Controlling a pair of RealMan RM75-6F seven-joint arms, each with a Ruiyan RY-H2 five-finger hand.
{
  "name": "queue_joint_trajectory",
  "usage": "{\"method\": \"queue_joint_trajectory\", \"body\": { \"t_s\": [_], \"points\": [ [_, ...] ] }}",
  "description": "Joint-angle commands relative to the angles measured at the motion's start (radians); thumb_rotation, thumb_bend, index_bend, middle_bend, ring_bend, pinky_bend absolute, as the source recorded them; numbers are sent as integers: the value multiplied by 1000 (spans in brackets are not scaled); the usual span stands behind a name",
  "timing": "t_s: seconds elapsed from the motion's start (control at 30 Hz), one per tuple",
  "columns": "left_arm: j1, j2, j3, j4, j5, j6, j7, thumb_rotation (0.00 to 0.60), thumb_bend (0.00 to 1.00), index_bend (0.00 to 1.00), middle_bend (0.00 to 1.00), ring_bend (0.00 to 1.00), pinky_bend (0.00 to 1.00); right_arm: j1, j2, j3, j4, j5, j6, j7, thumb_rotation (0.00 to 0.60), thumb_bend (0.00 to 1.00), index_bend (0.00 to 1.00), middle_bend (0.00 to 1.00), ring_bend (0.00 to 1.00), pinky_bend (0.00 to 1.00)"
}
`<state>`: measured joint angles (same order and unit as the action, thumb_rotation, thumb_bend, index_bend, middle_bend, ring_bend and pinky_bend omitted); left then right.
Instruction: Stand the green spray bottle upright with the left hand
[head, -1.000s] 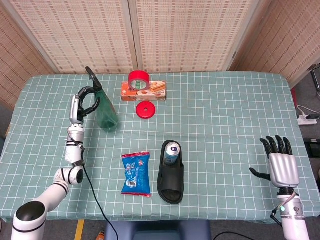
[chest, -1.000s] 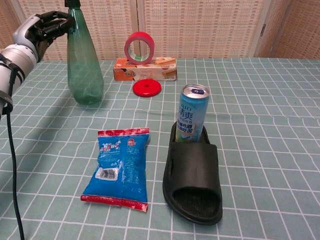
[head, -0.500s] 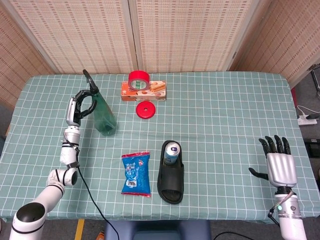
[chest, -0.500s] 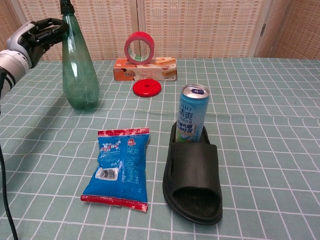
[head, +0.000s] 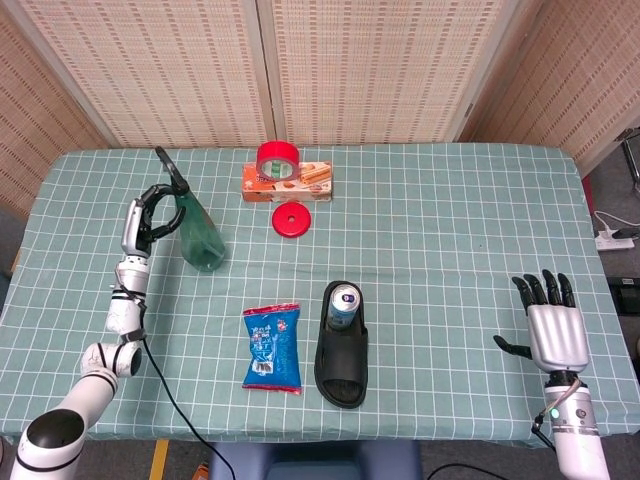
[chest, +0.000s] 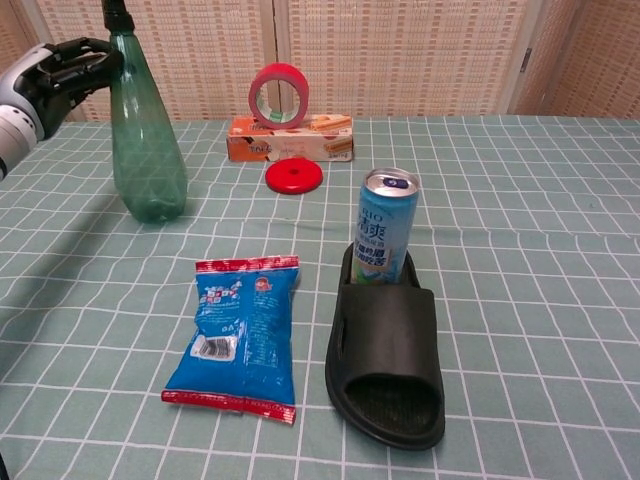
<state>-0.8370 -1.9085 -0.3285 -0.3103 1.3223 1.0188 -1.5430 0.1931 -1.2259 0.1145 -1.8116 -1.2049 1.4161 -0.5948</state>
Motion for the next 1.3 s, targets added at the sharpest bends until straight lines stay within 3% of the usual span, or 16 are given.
{"method": "queue_joint_trajectory", "body": {
  "t_s": [0.03,0.13,0.2,0.43,0.93,1.3],
  "points": [
    [7,3,12,1,11,21,-13,600,229,309,377,236,79,1,-1,0,-1,1,2,-3,600,8,165,141,0,39],
    [12,7,23,4,21,41,-20,600,224,56,296,195,78,2,-2,0,-2,5,3,-8,600,20,165,144,0,38],
    [18,7,31,7,27,52,-23,600,219,2,259,179,78,3,-3,0,-4,10,2,-10,600,26,165,146,0,39],
    [33,13,62,13,47,57,-39,600,184,0,153,138,73,7,-4,-3,-1,5,2,-8,600,36,165,147,0,38],
    [55,31,93,26,61,69,-48,600,167,0,116,85,72,12,0,-8,1,0,-6,12,600,36,165,158,0,38],
    [66,35,111,34,67,60,-33,600,148,0,0,7,60,15,7,-11,4,-8,-17,39,600,36,166,183,0,39]
  ]
}}
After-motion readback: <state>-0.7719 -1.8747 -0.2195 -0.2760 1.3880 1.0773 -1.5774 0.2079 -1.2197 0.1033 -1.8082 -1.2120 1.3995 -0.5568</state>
